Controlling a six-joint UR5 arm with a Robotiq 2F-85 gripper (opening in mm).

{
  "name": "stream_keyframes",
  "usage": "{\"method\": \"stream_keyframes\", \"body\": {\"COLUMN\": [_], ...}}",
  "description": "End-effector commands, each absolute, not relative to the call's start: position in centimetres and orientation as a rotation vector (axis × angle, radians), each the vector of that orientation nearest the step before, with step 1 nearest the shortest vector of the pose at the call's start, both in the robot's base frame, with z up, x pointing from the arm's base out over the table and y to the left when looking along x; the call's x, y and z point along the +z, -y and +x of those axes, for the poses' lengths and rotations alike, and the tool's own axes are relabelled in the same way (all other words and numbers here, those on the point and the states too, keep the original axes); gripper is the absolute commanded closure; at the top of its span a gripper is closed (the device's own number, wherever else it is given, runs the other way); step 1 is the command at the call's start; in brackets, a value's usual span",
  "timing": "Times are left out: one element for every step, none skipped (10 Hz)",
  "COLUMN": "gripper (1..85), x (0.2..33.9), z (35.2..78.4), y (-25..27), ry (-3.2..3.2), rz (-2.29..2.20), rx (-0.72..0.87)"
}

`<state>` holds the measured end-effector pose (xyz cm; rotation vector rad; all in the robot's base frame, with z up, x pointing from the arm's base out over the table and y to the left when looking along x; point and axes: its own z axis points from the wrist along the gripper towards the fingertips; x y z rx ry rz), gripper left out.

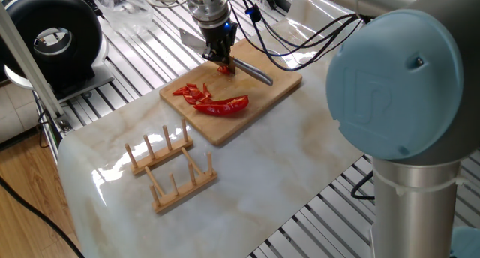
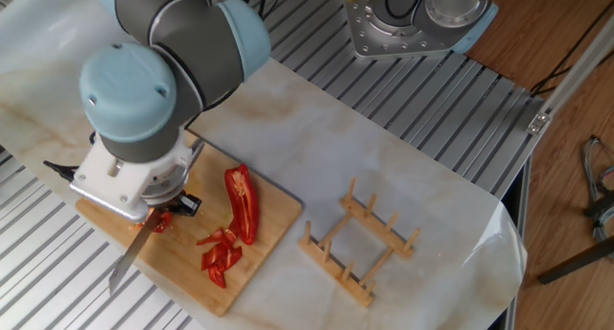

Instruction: Chop the chili peppers

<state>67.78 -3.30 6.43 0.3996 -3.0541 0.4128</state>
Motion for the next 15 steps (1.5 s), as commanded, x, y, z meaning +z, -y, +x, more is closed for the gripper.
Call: {"method": "stream_keyframes", "body": {"gripper": [84.3, 84.3, 84.3, 84.3, 84.3, 84.3, 84.3, 84.3, 84.3, 84.3, 84.3, 84.3, 84.3, 84.3, 84.3], "x": [7.8, 6.9, 6.7, 6.8, 6.7, 6.7, 6.8, 7.0, 7.2, 7.1, 6.8, 6.3, 6.1, 6.1, 6.1], "z": [67.0, 67.1, 66.5, 66.4, 66.4, 66.5, 66.4, 66.4, 66.4, 66.6, 66.9, 67.1, 67.2, 67.2, 67.1], "y": [2.0, 1.8, 1.9, 2.4, 3.0, 3.1, 3.0, 3.0, 3.0, 2.9, 3.0, 3.2, 3.4, 3.6, 3.8], "ry": [2.990, 2.989, 2.955, 2.941, 2.935, 2.937, 2.939, 2.942, 2.953, 2.968, 2.982, 2.994, 2.999, 2.999, 2.997], "rz": [0.333, 0.354, 0.353, 0.358, 0.360, 0.359, 0.355, 0.346, 0.334, 0.325, 0.321, 0.318, 0.312, 0.305, 0.288], "rx": [0.464, 0.422, 0.415, 0.447, 0.471, 0.474, 0.472, 0.474, 0.475, 0.469, 0.469, 0.468, 0.469, 0.479, 0.493]}}
